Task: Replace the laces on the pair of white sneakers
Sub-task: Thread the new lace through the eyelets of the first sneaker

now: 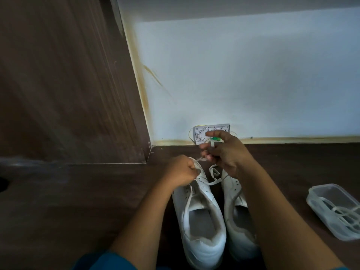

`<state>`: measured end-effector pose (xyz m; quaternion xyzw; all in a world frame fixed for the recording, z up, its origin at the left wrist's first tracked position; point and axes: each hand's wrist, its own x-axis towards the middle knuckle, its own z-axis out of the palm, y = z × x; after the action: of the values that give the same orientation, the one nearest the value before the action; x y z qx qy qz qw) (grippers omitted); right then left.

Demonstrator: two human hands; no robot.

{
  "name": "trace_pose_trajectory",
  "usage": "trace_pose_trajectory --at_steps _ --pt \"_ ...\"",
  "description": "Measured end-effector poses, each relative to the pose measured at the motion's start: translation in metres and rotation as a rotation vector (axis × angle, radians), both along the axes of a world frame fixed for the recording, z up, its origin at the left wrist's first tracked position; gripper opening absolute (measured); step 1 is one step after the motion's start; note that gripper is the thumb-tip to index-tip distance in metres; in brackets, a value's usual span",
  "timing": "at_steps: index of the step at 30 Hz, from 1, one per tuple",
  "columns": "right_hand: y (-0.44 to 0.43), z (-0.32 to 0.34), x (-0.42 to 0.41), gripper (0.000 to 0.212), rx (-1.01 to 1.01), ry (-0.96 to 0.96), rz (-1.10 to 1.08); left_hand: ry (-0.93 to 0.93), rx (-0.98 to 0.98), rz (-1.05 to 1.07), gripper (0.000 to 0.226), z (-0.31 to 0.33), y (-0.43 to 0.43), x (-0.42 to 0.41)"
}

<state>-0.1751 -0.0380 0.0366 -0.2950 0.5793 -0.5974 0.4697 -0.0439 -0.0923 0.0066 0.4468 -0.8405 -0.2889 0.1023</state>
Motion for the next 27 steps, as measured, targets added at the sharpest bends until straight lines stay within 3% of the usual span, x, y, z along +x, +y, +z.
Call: trace_pose_trajectory --at_steps 4,8,15,16,19,22,24,27 --pt "0.000 -0.004 -0.002 0.055 0.101 0.074 0.056 -0.010 0.073 0.109 0.013 -0.005 -0.001 -0.002" --pt "0.002 -0.003 0.000 0.027 0.109 0.160 0.045 0.017 0.096 0.059 0.012 -0.006 0.000 0.004" --pt "-0.002 -0.009 -0.001 0.019 0.073 0.243 0.054 0.021 0.100 0.035 0.013 -0.005 0.000 0.004" --pt "-0.001 -0.010 -0.002 0.021 0.064 0.263 0.084 0.015 0.088 0.058 0.012 -0.006 -0.001 0.003" --pt "0.004 -0.009 -0.003 0.042 0.084 0.331 0.186 -0.083 0.032 0.078 0.041 -0.005 0.000 0.002" --pt "0.003 -0.010 -0.002 0.051 0.142 0.433 0.214 -0.105 0.040 0.075 0.044 -0.002 0.003 0.001" --pt "0.000 -0.013 -0.003 0.049 0.170 0.475 0.193 -0.072 0.078 0.073 0.040 -0.004 0.001 0.002" --pt "-0.001 -0.016 -0.003 0.039 0.206 0.477 0.196 0.016 0.165 0.066 0.014 -0.006 0.000 0.004"
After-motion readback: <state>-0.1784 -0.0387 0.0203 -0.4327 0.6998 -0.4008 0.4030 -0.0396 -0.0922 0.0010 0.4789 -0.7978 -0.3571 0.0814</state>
